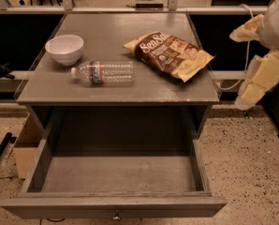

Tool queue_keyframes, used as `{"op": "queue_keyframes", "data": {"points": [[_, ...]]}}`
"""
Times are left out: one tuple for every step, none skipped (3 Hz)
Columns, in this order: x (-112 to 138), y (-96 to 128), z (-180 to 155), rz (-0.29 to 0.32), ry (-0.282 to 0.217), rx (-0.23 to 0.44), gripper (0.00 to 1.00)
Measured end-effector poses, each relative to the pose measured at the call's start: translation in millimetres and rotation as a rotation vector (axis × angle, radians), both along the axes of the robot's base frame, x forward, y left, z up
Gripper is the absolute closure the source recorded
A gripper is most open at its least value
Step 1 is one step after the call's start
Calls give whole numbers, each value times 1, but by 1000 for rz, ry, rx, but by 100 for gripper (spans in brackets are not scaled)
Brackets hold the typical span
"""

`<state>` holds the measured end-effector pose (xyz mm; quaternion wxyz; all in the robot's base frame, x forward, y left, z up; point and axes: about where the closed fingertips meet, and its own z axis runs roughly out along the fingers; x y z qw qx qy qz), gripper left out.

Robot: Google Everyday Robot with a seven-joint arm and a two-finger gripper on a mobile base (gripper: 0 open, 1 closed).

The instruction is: Place water bottle into top drawer

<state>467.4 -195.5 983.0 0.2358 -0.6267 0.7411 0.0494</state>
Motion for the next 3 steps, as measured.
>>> {"op": "queue_keyframes", "data": {"points": [[-1,45,9,102,-11,57,0],[-14,92,17,212,-36,69,0],[-15,122,16,259,-52,31,0]]}}
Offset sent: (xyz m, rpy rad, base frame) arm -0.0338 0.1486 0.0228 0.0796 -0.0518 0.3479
